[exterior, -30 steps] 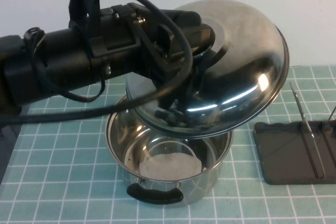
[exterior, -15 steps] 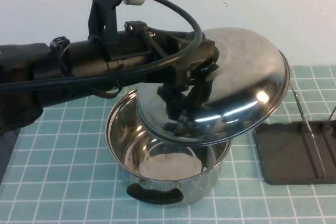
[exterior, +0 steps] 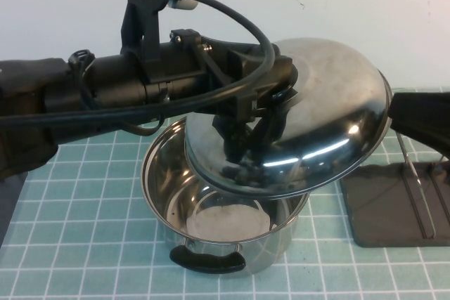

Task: Put pot lid on rack
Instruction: Hand over the pot lid

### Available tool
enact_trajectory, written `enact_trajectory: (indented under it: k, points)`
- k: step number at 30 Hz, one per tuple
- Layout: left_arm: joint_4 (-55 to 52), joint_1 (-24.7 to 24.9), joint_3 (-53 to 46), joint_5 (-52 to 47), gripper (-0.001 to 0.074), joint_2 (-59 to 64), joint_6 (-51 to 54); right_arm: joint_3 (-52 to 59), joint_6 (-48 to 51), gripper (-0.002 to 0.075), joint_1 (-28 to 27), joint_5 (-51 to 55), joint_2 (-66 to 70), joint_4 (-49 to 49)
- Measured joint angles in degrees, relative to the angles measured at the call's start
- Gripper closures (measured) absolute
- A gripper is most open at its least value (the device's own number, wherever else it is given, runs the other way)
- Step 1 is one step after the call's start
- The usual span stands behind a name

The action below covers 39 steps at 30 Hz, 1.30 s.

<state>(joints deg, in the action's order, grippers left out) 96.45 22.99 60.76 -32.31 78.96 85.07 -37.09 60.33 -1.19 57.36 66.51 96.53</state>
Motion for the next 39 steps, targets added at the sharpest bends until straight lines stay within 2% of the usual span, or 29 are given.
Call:
enact_trajectory:
  k: [17,21,24,28,39]
  points:
    - [-0.1,0.0,0.0,-4.5,0.0405,0.1,0.0,-3.9,-3.8,0.0331,0.0,2.1,4.5,0.0]
    - [-0.4,0.1,0.0,-5.9,0.0405,1.3,0.1,-3.9,-4.2,0.0391,0.0,2.2,4.5,0.0]
    - [-0.4,1.0,0.0,-5.5,0.0405,2.9,0.3,-3.9,-4.4,0.0467,0.0,2.3,4.5,0.1]
    - [-0.3,2.3,0.1,-3.8,0.0405,5.2,1.7,-3.9,-3.5,0.0623,0.0,2.9,4.5,0.4]
    - [0.0,3.6,0.1,-2.9,0.0407,6.5,3.9,-4.0,3.9,0.064,-0.4,3.7,4.5,0.6]
